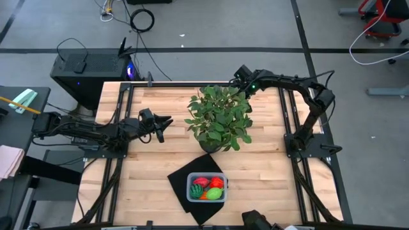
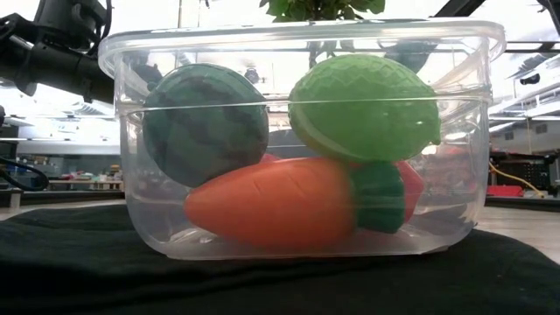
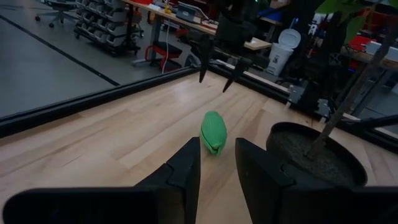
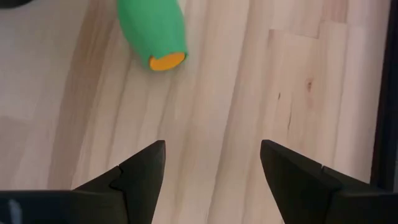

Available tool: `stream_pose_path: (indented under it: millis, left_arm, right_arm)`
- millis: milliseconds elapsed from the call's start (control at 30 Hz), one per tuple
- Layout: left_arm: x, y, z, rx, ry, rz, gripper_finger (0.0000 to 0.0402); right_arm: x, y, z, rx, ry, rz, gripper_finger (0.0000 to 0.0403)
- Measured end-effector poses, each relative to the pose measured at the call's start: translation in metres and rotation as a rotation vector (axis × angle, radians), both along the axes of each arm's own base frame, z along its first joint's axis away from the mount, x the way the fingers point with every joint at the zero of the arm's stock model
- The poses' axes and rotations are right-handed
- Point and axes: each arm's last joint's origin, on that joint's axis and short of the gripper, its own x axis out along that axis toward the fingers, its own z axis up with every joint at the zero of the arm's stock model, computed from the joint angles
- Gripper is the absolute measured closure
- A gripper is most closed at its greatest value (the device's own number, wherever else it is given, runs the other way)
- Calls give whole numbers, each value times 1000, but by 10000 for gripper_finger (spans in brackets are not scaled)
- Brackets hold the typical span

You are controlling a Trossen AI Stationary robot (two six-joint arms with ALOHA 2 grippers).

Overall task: Pick and placing Produce into tupperware
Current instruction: Put the green corn into the transparent bin

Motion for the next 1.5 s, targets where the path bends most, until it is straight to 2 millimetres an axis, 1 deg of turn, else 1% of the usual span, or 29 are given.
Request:
stream_pose_path:
  millis: [133,267,333,433,600,700,800,1000,1233,1500]
  left_arm:
    - [0,-1,-2,-9,16,-32,294]
    - [0,-1,-4,-38,24,-51,294]
    - [0,-2,-4,-42,25,-65,294]
    - [0,-2,-4,-43,31,-68,294]
    - [0,-2,-5,-44,42,-69,294]
    - [0,-2,-5,-44,41,-69,294]
    - [0,-2,-6,-45,44,-69,294]
    - [0,-2,-6,-62,38,-66,294]
    - [0,-2,-6,-62,39,-67,294]
    - [0,-2,-7,-62,45,-67,294]
  right_arm:
    - [6,4,-6,33,12,-16,135]
    - [11,6,-16,127,12,-47,135]
    - [12,6,-19,147,14,-56,135]
    - [13,5,-19,154,-1,-63,135]
    - [20,2,-15,195,-114,-71,135]
    - [24,0,-14,180,-158,-61,135]
    - [25,0,-15,203,-182,-53,135]
    - [30,-3,-32,282,-178,-58,135]
    - [37,-3,-41,397,-240,-44,135]
    - [42,0,-53,413,-224,-21,135]
